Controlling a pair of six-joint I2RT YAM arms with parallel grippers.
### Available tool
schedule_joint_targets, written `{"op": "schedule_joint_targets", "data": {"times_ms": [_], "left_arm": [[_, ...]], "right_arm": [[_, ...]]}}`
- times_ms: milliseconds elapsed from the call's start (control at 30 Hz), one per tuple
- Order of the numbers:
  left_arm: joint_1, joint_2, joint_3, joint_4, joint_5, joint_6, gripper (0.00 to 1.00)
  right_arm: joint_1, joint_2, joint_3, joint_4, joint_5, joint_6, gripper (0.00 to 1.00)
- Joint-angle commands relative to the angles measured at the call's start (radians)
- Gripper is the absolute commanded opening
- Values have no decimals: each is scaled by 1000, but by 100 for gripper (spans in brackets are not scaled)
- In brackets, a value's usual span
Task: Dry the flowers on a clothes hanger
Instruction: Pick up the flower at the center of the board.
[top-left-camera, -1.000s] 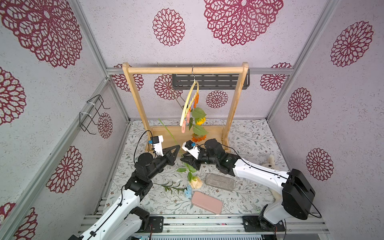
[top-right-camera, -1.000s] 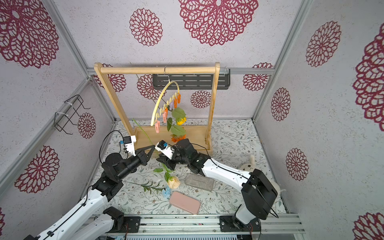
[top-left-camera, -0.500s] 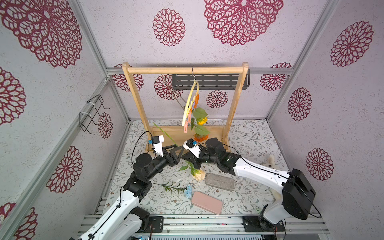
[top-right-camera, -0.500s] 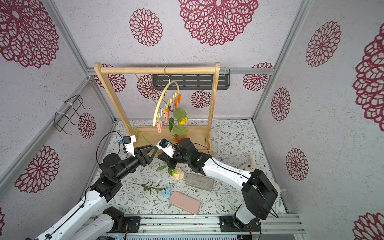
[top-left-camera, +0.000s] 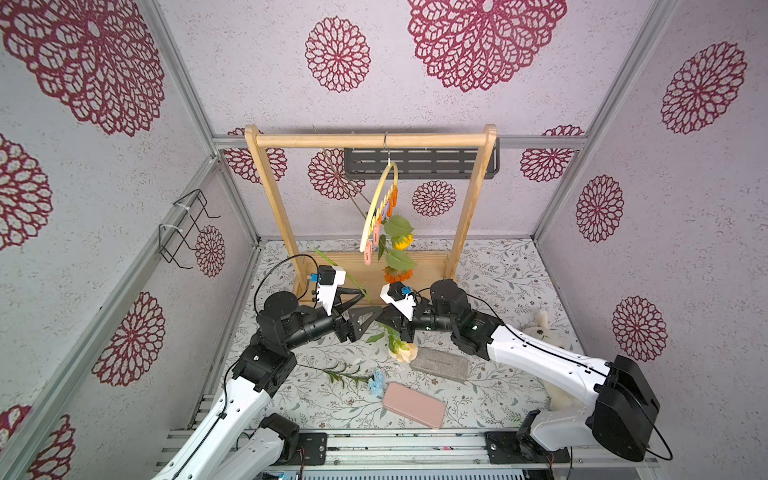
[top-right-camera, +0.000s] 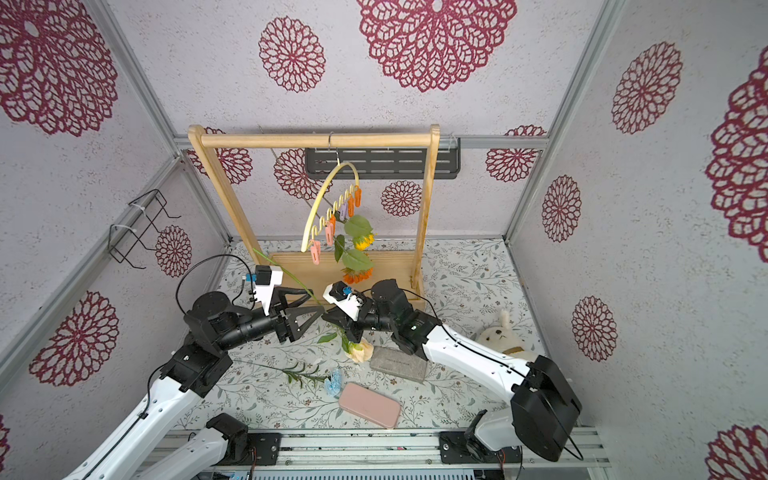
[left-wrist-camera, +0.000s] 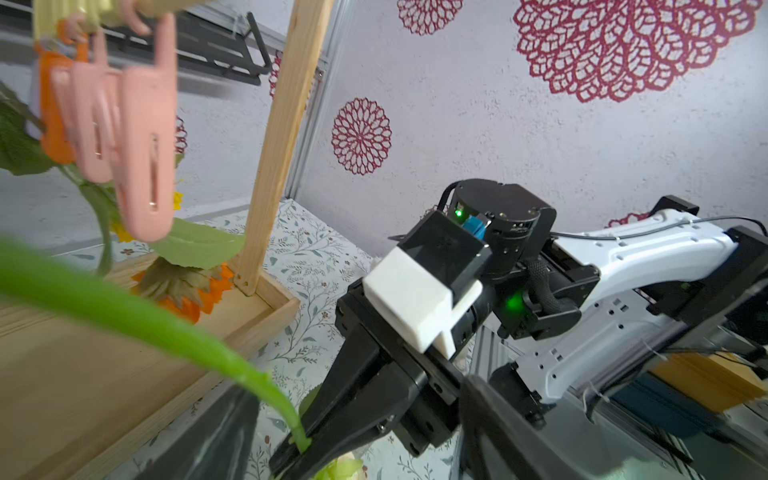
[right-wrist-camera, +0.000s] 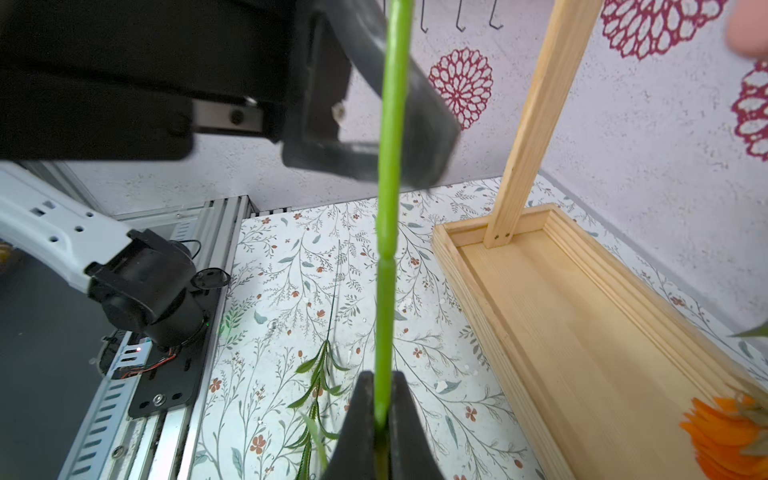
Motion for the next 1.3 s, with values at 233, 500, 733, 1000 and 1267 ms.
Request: {"op": "schedule_joint_targets", "data": {"times_ms": [233,500,733,1000,1267], "left_arm": [[6,86,57,-21,178,105,43],[6,86,62,-24,218,116,9],[19,55,48,-35,170,125,23],[19,65,16,7,173,84,24],[20,96,26,1,189,91,1]], "right_arm": [[-3,-109,-39,58,-63,-34,0],[-3,-126,-51,51,-51,-38,0],[-4,-137,-57,52,-43,-37,0],[-7,-130,-51,52,-66,-33,0],[-6,-127,-48,55,-70,-29,0]]}}
